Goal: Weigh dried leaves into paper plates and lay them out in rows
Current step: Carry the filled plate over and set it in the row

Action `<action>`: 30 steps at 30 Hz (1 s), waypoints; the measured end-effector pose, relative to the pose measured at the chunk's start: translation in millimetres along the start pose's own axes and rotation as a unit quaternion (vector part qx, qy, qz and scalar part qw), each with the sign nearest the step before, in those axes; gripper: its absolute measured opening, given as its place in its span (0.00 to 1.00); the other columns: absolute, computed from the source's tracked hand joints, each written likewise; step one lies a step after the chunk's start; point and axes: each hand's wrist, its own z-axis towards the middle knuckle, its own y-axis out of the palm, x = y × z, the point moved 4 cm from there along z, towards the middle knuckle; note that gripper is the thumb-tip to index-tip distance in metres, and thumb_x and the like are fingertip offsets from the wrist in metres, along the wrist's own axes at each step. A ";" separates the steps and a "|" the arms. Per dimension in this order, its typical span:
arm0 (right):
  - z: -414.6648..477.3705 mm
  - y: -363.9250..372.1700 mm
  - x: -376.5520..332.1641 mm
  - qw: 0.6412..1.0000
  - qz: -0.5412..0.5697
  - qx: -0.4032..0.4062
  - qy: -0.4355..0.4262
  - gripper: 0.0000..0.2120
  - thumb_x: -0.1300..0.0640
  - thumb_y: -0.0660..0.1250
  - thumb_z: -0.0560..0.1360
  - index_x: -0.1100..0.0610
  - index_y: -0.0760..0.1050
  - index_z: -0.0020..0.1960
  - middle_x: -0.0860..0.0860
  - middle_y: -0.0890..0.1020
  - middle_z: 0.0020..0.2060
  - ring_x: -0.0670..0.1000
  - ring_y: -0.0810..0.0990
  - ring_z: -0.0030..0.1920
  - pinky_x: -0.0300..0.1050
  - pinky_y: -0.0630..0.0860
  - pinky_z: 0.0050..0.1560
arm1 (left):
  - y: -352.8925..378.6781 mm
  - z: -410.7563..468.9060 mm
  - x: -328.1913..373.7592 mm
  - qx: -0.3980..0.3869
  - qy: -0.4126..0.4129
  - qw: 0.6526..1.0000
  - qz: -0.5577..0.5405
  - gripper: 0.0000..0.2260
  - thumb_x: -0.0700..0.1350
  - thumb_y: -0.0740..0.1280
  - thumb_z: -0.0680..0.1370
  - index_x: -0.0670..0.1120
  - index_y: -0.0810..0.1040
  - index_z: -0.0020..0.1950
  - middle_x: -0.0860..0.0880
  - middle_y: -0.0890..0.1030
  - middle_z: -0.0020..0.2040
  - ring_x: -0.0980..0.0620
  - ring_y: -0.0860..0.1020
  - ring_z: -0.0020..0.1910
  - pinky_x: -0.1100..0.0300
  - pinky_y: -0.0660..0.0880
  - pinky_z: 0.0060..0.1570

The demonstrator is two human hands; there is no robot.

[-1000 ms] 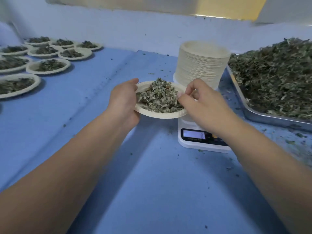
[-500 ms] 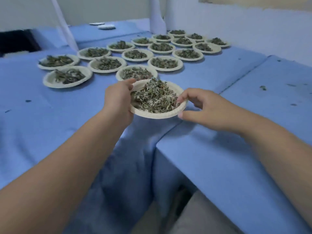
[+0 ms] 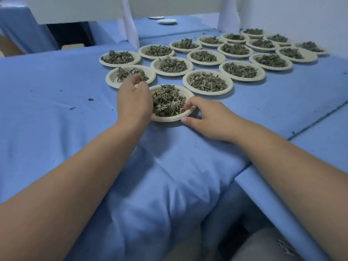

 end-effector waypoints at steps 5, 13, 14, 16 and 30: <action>11.2 3.4 -0.7 0.999 -0.023 -0.031 -0.006 0.19 0.44 0.68 0.77 0.46 0.71 0.66 0.48 0.81 0.59 0.53 0.78 0.58 0.52 0.75 0.58 | 36.5 -19.3 30.5 -0.084 0.102 0.991 0.027 0.23 0.47 0.57 0.76 0.49 0.76 0.69 0.46 0.84 0.54 0.48 0.81 0.53 0.50 0.76 0.59; -42.0 -57.7 28.8 0.993 -0.074 0.085 0.039 0.19 0.49 0.52 0.66 0.49 0.72 0.53 0.41 0.71 0.35 0.49 0.69 0.36 0.43 0.60 0.32 | 139.3 -80.9 69.5 -0.204 0.164 0.965 0.016 0.16 0.42 0.57 0.83 0.46 0.78 0.67 0.48 0.79 0.68 0.52 0.74 0.66 0.63 0.65 0.58; -52.6 -68.3 35.8 0.990 -0.099 0.089 0.047 0.20 0.50 0.51 0.66 0.52 0.73 0.54 0.42 0.68 0.35 0.51 0.69 0.38 0.45 0.59 0.33 | 152.5 -92.5 76.6 -0.216 0.179 0.960 0.008 0.13 0.42 0.57 0.83 0.48 0.79 0.62 0.47 0.80 0.66 0.51 0.74 0.63 0.64 0.64 0.53; -80.1 -88.1 54.4 0.985 -0.118 0.097 0.080 0.18 0.51 0.52 0.68 0.53 0.72 0.53 0.43 0.65 0.35 0.53 0.72 0.41 0.46 0.61 0.36 | 178.5 -117.9 89.2 -0.244 0.195 0.950 -0.002 0.12 0.42 0.57 0.83 0.49 0.78 0.59 0.46 0.80 0.66 0.51 0.74 0.60 0.65 0.62 0.52; -406.0 -220.8 172.9 0.872 -0.041 0.356 0.334 0.16 0.57 0.69 0.76 0.50 0.77 0.64 0.42 0.82 0.60 0.39 0.77 0.63 0.33 0.71 0.64 | 324.5 -380.3 164.1 -0.501 0.266 0.818 -0.097 0.17 0.49 0.53 0.87 0.45 0.80 0.58 0.59 0.77 0.45 0.58 0.71 0.43 0.75 0.66 0.43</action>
